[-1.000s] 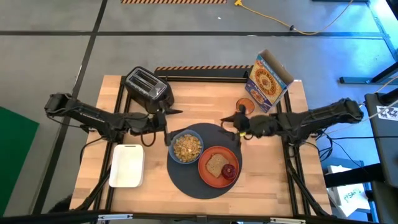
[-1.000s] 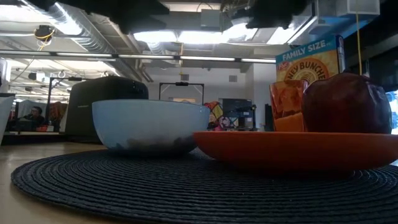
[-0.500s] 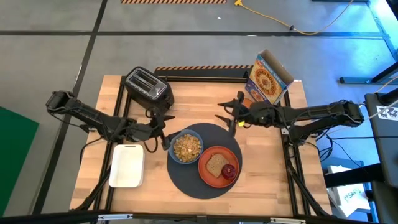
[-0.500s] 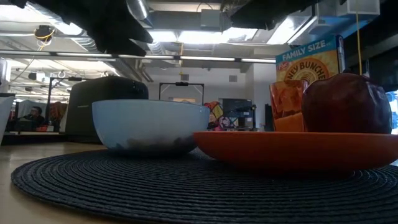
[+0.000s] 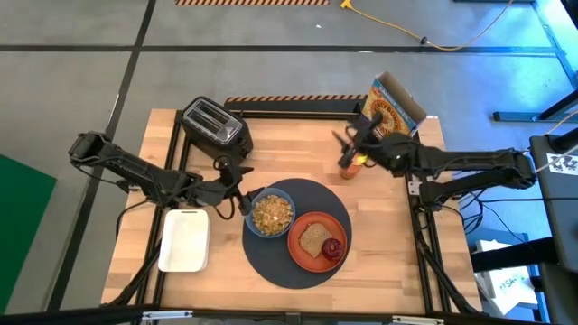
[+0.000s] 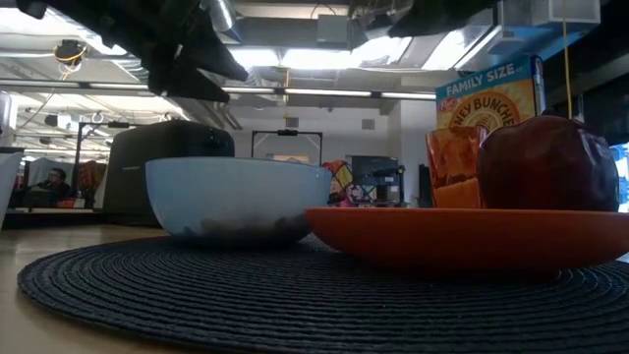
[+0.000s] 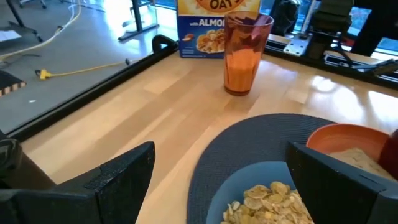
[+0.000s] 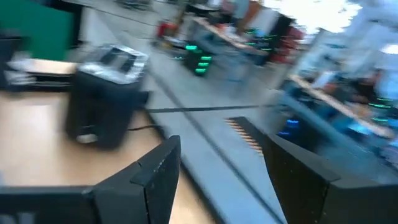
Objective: Arrange a breakfast setting
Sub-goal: Put the orange cup on the black table mat
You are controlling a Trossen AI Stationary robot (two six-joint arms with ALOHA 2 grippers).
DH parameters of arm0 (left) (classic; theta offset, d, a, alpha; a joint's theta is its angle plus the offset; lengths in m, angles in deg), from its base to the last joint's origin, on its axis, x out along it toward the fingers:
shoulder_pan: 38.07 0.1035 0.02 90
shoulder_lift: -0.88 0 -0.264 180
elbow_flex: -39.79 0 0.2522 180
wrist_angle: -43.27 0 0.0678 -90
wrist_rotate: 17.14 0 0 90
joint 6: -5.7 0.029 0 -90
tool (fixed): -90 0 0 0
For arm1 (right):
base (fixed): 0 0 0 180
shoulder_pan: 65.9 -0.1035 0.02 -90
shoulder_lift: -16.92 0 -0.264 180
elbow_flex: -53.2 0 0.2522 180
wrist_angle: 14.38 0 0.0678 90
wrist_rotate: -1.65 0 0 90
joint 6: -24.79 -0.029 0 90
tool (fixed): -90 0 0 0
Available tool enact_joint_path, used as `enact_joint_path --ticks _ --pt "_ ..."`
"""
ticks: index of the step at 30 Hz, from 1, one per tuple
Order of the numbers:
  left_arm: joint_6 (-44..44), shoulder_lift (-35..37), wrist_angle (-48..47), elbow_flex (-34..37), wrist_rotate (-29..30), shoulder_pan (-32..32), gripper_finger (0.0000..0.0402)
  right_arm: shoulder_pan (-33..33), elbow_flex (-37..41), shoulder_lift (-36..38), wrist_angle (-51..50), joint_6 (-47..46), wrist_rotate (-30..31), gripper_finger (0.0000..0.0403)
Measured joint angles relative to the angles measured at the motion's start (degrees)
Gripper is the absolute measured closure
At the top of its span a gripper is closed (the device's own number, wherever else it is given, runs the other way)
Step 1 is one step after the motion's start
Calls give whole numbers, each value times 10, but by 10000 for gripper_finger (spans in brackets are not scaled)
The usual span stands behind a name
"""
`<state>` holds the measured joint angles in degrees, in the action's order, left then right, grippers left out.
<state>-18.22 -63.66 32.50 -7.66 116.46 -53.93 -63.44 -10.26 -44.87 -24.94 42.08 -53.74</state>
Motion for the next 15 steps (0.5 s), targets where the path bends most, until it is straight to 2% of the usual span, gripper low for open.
enact_joint_path --ticks 4,15 --pt "0 0 0 0 10 0 45 7 -27 24 -47 10 55 181" --pt "11 0 0 0 29 0 45 6 -55 40 -164 -48 59 181"
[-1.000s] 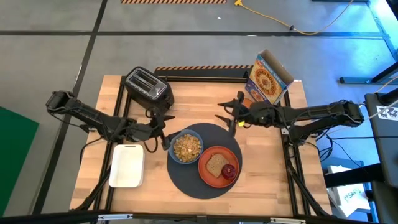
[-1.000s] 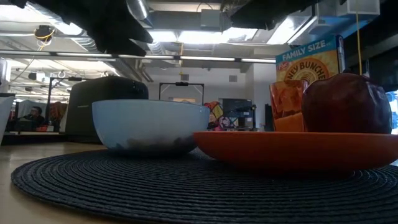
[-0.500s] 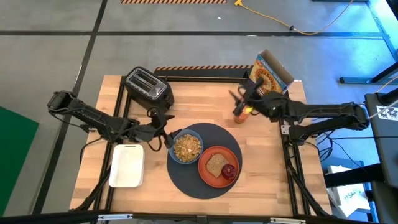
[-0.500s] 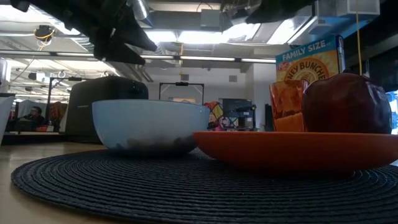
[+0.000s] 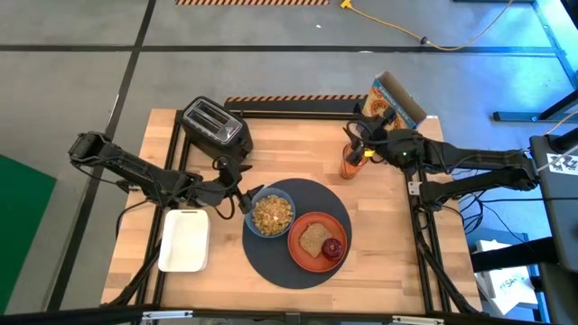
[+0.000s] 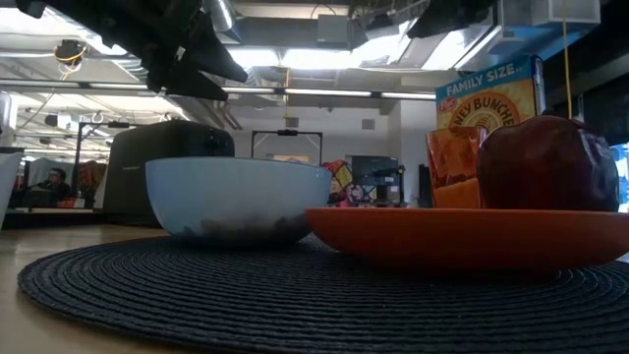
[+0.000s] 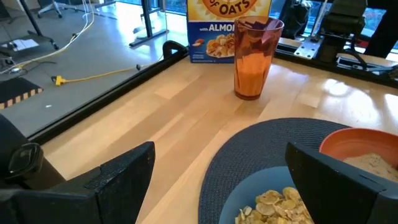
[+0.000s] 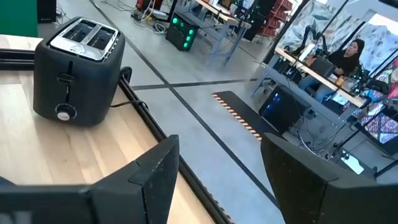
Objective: Arrange a breakfast setting
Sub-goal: Put the orange cup on the black table mat
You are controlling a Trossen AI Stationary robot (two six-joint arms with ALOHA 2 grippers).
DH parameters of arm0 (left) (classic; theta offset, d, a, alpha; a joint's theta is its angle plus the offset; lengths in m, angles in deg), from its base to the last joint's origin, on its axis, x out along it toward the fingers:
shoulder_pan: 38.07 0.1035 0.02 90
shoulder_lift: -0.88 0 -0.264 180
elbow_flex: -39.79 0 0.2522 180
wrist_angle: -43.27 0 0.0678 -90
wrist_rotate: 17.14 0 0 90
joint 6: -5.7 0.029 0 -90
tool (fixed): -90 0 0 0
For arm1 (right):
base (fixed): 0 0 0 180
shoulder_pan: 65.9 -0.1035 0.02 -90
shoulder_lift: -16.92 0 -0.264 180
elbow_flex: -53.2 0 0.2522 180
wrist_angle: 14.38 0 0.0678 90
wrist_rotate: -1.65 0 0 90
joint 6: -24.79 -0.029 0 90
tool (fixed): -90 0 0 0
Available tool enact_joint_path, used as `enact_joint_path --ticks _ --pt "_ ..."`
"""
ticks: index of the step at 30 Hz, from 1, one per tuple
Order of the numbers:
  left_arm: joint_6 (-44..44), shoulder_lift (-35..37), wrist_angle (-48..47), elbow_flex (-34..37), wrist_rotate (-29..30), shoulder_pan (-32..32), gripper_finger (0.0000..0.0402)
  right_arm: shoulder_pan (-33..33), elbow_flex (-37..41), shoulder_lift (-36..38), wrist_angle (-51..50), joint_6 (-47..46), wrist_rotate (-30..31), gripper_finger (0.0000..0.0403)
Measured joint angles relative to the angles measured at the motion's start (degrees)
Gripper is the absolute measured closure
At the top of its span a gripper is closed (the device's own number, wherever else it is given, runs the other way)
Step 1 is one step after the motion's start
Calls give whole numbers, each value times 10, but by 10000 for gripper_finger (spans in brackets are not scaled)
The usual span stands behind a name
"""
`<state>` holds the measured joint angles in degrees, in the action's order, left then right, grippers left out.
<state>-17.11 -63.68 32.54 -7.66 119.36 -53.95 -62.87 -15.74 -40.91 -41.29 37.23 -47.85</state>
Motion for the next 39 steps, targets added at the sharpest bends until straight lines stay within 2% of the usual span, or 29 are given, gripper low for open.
enact_joint_path --ticks 11,15,21,28,37,39 --pt "9 1 16 0 0 32 45 0 0 0 13 -2 -11 181" --pt "46 29 11 -11 -2 58 45 0 -8 0 3 0 -17 181" --pt "140 101 -63 -77 -4 98 45 0 -27 0 -12 0 -17 181" --pt "157 145 -122 -93 1 161 45 0 -30 0 -43 0 -14 181" --pt "86 131 -217 -92 4 187 45 0 -30 5 -28 56 111 181" --pt "79 127 -217 -92 3 186 45 0 -30 6 -31 53 116 181"
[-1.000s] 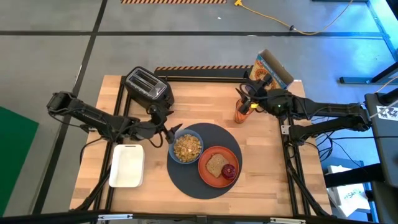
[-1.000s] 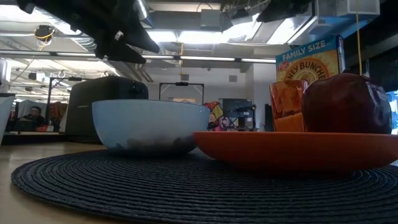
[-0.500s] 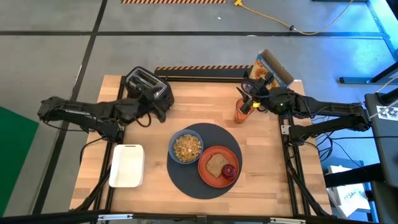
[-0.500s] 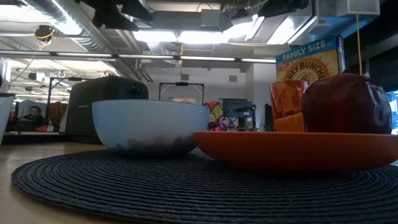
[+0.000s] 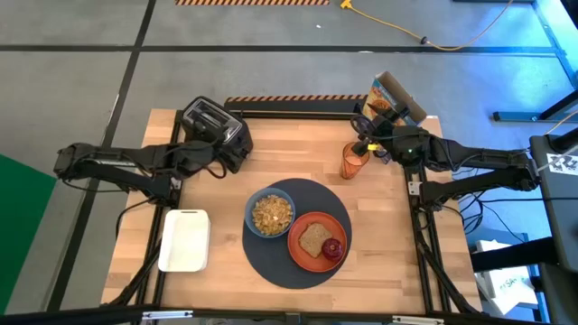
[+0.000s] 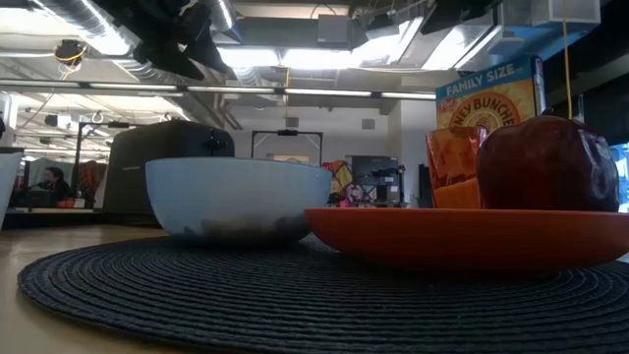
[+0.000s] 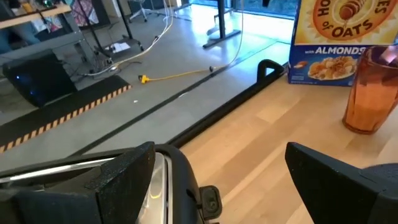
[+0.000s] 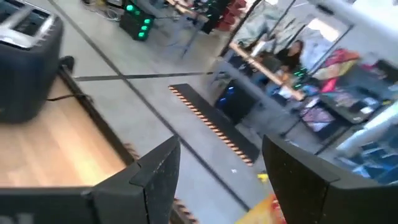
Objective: Arrange a breakfast setting
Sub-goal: Put the orange cup on the black table mat
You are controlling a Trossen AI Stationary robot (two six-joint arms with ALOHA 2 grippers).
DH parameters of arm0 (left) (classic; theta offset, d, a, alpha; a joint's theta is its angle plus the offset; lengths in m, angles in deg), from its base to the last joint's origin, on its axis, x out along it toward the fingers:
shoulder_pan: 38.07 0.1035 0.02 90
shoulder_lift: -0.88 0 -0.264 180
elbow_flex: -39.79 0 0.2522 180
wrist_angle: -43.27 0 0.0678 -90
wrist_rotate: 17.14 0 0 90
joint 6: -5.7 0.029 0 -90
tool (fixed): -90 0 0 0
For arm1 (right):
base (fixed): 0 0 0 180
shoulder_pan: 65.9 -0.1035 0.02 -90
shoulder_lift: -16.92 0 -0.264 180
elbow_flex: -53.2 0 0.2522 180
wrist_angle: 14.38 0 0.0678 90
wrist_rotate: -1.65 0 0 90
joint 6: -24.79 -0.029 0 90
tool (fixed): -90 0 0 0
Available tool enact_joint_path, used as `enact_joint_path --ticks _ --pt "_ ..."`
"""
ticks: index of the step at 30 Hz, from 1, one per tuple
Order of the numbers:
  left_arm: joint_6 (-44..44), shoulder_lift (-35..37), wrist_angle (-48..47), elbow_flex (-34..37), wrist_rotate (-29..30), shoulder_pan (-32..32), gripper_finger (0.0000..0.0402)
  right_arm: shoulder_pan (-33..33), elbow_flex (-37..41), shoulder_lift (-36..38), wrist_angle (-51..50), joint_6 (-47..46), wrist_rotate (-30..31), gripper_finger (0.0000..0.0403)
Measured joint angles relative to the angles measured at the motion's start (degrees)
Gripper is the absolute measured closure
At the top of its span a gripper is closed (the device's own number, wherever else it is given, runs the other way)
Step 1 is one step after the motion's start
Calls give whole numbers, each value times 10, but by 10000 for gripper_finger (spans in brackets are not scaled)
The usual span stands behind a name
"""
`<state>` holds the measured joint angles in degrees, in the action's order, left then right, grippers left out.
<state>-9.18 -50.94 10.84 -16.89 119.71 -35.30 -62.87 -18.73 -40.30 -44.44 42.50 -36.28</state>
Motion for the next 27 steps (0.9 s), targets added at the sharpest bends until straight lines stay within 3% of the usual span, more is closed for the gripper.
enact_joint_path --ticks 14,27 --pt "-17 -15 2 30 0 -10 45 0 0 -3 -197 -188 -271 181" --pt "-10 -31 39 30 -46 -10 45 42 0 -87 -234 -231 -330 181"
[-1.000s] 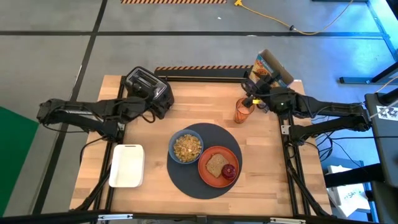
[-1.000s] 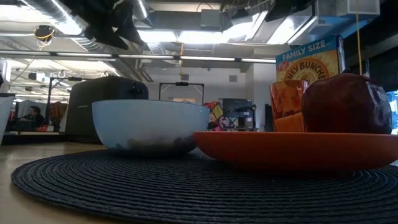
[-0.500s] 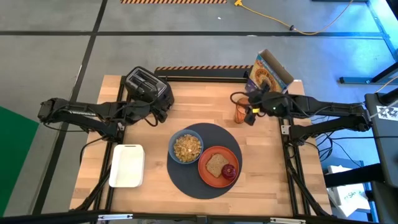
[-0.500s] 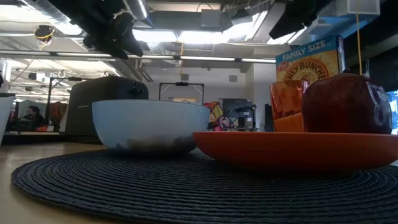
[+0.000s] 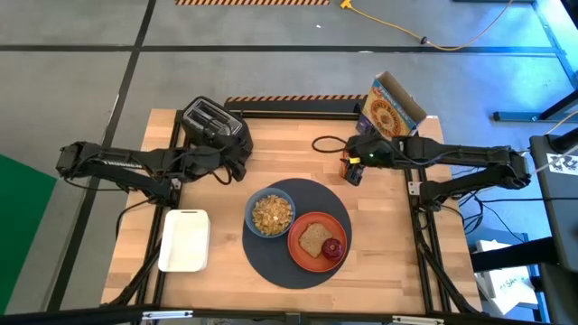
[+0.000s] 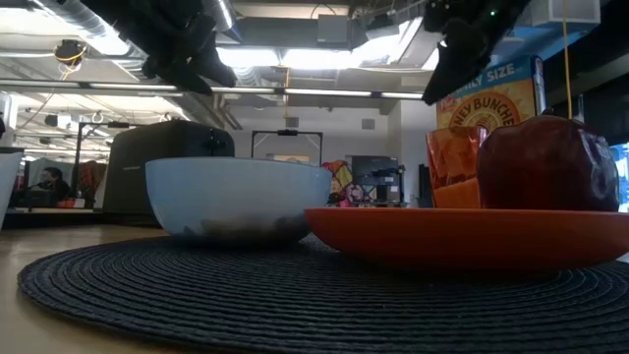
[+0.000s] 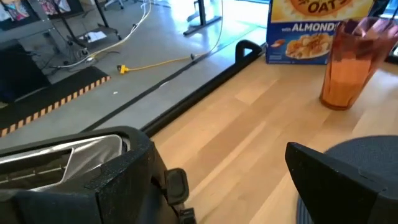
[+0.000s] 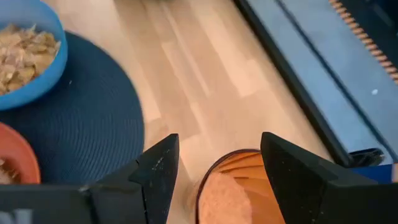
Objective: Arrange a breakfast setting
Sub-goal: Put the orange cup on the black table mat
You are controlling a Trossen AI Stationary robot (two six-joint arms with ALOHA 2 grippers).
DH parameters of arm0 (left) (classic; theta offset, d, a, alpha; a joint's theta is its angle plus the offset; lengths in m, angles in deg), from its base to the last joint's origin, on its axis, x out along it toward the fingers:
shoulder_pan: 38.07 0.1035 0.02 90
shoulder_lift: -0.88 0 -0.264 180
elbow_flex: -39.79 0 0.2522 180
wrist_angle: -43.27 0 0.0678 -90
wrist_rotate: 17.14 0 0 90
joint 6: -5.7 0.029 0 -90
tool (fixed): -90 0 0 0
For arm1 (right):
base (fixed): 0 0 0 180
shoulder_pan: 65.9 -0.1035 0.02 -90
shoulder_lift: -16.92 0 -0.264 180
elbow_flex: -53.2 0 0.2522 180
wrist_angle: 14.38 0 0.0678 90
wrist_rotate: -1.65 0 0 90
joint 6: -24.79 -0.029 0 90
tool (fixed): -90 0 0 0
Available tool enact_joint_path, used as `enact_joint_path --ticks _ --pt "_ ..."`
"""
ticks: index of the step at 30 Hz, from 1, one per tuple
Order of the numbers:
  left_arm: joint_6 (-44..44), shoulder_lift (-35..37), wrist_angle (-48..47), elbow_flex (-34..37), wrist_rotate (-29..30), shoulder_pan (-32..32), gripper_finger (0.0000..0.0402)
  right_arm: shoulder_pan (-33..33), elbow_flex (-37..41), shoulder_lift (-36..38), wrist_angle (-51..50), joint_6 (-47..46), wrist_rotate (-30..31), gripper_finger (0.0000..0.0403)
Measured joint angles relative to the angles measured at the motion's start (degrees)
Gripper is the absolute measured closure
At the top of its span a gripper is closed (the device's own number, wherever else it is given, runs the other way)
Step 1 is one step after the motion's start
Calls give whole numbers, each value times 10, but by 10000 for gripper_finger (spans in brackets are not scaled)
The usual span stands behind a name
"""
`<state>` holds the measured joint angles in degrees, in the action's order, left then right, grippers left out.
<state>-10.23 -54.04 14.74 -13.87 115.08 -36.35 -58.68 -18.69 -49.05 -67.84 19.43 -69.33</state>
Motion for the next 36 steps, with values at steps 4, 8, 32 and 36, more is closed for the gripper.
enact_joint_path --ticks 4,8,32,36 --pt "1 -4 1 0 0 0 45 18 0 -7 -19 0 -29 181" --pt "5 -4 4 0 0 0 45 35 0 -7 -35 0 -33 181" --pt "26 1 -5 0 5 0 45 56 16 -95 -68 -19 -86 218" --pt "28 7 -2 0 6 0 45 56 16 -96 -73 -16 -97 282"
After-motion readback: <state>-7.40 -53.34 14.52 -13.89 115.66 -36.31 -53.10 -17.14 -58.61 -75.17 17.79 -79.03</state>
